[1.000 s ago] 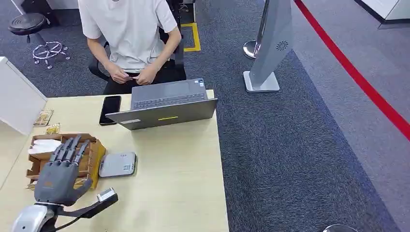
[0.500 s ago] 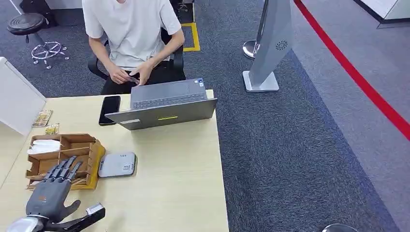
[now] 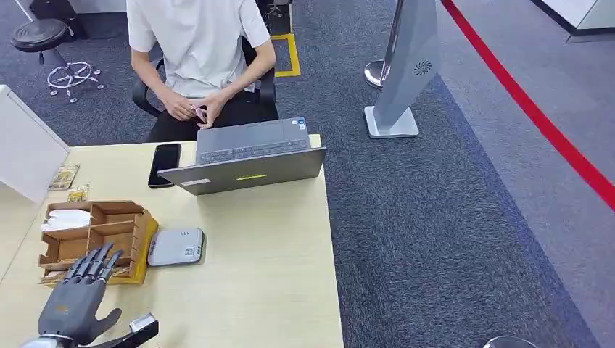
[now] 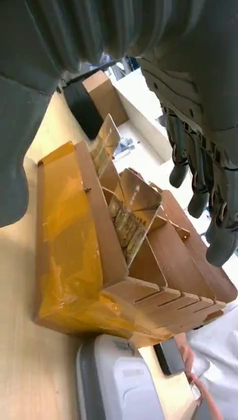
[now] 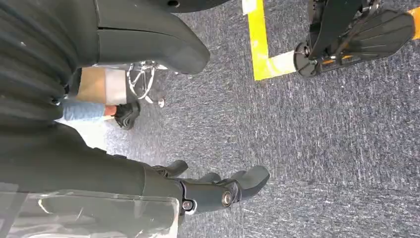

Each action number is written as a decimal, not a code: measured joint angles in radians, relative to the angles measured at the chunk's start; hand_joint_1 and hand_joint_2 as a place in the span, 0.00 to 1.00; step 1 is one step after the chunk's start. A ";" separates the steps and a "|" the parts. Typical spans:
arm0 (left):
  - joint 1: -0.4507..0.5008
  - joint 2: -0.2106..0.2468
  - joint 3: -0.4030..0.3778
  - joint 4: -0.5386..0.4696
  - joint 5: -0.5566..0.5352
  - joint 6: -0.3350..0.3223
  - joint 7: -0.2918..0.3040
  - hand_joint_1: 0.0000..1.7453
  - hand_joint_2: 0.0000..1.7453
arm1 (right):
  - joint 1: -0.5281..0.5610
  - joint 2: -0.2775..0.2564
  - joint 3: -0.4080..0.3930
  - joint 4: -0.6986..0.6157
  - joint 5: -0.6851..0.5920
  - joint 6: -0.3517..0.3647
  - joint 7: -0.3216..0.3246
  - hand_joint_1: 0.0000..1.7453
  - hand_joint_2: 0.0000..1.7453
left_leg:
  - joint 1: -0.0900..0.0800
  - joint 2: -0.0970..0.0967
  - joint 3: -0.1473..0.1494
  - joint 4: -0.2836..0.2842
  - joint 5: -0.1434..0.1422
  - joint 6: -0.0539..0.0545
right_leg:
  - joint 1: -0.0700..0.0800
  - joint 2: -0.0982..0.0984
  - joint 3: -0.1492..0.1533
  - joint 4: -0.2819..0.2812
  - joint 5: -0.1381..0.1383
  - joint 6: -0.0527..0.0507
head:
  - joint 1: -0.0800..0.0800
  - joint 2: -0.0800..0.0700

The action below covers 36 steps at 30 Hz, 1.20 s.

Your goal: Pass the card to the sensor for recognition and then transmit it.

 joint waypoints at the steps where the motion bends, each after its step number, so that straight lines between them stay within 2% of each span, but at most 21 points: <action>1: 0.008 0.000 0.000 -0.004 0.002 0.004 0.005 0.00 1.00 | 0.000 0.000 0.000 0.000 0.003 0.000 0.000 0.00 1.00 | 0.000 0.000 0.000 0.000 0.000 0.000 | 0.000 0.000 0.000 0.000 0.000 0.000 | 0.000 0.000; 13: 0.044 -0.002 0.001 -0.011 -0.010 0.037 0.053 0.00 1.00 | 0.000 -0.002 0.000 0.000 0.006 0.003 0.003 0.00 1.00 | 0.000 0.000 0.000 0.000 0.000 0.000 | 0.000 0.000 0.000 0.000 0.000 0.000 | 0.000 0.000; 23: 0.045 -0.006 0.003 -0.011 -0.014 0.041 0.058 0.00 1.00 | 0.000 -0.002 0.000 0.000 0.006 0.004 0.004 0.00 1.00 | 0.000 0.000 0.000 0.000 0.000 0.000 | 0.000 0.000 0.000 0.000 0.000 0.000 | 0.000 0.000; 29: 0.045 -0.018 0.016 -0.011 -0.022 0.059 0.064 0.00 1.00 | 0.000 -0.002 0.000 0.000 0.011 0.008 0.004 0.00 1.00 | 0.000 0.000 0.000 0.000 0.000 0.000 | 0.000 0.000 0.000 0.000 0.000 0.000 | 0.000 0.000; 36: 0.039 -0.053 0.064 -0.009 -0.049 0.086 0.072 0.00 1.00 | 0.000 -0.002 0.001 0.000 0.020 0.014 0.004 0.00 1.00 | 0.000 0.000 0.000 0.000 0.000 0.000 | 0.000 0.000 0.000 0.000 0.000 0.000 | 0.000 0.000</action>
